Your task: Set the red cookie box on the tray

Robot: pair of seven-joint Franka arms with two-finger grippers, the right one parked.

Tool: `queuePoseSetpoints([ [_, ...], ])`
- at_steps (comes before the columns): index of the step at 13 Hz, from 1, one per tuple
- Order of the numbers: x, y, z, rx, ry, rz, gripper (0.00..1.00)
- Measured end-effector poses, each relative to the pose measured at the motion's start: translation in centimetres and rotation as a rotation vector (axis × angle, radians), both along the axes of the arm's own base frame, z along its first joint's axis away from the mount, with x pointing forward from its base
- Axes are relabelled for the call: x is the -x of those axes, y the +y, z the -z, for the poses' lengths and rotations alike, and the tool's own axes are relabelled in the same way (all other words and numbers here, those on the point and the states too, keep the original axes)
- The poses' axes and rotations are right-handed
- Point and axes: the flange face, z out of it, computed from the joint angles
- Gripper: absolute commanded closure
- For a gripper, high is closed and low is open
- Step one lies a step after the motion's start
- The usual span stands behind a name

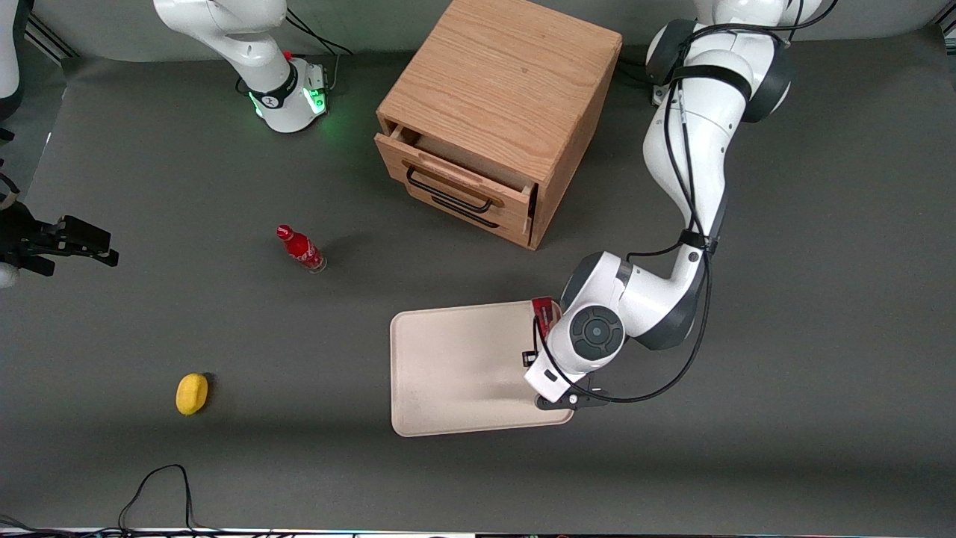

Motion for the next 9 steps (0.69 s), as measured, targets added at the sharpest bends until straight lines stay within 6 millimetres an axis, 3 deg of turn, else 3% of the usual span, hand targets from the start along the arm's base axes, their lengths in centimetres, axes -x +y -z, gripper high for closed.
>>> queuePoseSetpoints([
  [2,-0.2,0.1,-0.7,-0.007,-0.014,0.005,0.0],
  [4,-0.3,0.7,-3.2,-0.008,-0.027,0.014,0.0],
  [6,0.3,2.9,-8.2,-0.002,-0.039,0.05,0.0],
  [9,3.9,9.8,-16.6,-0.006,-0.019,0.047,0.0],
])
